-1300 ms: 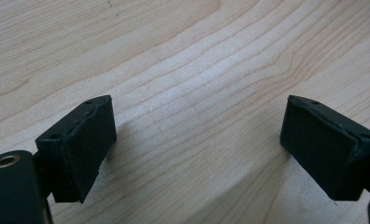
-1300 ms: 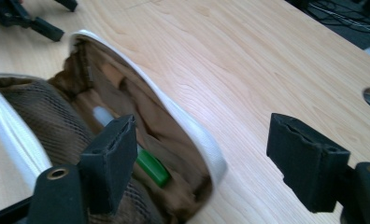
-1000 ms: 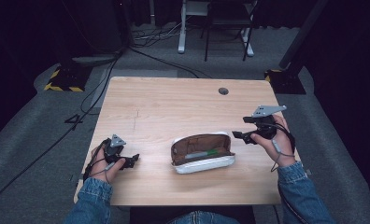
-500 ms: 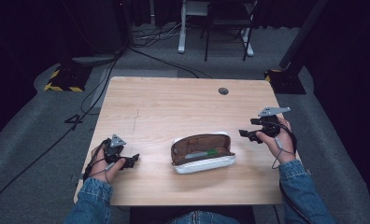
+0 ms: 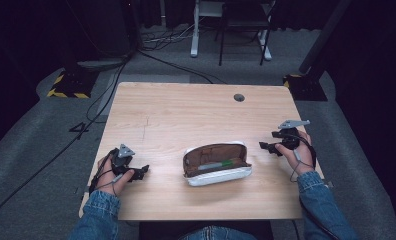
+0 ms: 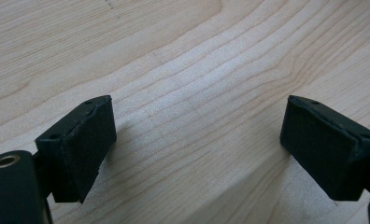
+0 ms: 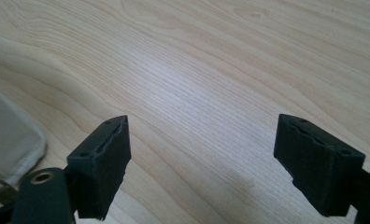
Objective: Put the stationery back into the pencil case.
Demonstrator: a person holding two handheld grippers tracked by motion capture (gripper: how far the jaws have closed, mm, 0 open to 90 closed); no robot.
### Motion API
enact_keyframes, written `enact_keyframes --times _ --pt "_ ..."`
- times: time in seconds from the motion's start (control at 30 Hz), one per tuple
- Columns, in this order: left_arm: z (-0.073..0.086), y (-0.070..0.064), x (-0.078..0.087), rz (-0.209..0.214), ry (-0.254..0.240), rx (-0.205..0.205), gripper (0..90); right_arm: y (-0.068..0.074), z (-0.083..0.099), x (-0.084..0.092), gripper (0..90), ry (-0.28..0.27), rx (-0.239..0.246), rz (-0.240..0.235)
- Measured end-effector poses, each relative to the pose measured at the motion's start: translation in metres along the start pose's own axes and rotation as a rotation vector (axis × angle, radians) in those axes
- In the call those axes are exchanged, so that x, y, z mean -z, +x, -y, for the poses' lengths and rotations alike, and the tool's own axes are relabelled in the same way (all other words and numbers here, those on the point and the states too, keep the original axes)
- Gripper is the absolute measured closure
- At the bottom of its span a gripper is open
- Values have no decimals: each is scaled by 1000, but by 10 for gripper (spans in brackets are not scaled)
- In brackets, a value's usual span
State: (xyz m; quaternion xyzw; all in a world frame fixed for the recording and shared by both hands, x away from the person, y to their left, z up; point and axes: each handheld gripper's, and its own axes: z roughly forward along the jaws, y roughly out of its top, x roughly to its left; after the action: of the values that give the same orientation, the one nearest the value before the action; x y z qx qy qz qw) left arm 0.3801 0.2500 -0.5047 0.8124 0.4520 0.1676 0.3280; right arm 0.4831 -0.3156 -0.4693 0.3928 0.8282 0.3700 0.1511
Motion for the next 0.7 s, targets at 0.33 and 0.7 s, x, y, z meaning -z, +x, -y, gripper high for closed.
enact_keyframes --times 0.33,0.7 --pt "0 0 0 1 0 1 108 -7 15 -13 194 9 2 49" --pt "0 0 0 0 -1 2 108 -9 24 -21 164 9 -13 72"
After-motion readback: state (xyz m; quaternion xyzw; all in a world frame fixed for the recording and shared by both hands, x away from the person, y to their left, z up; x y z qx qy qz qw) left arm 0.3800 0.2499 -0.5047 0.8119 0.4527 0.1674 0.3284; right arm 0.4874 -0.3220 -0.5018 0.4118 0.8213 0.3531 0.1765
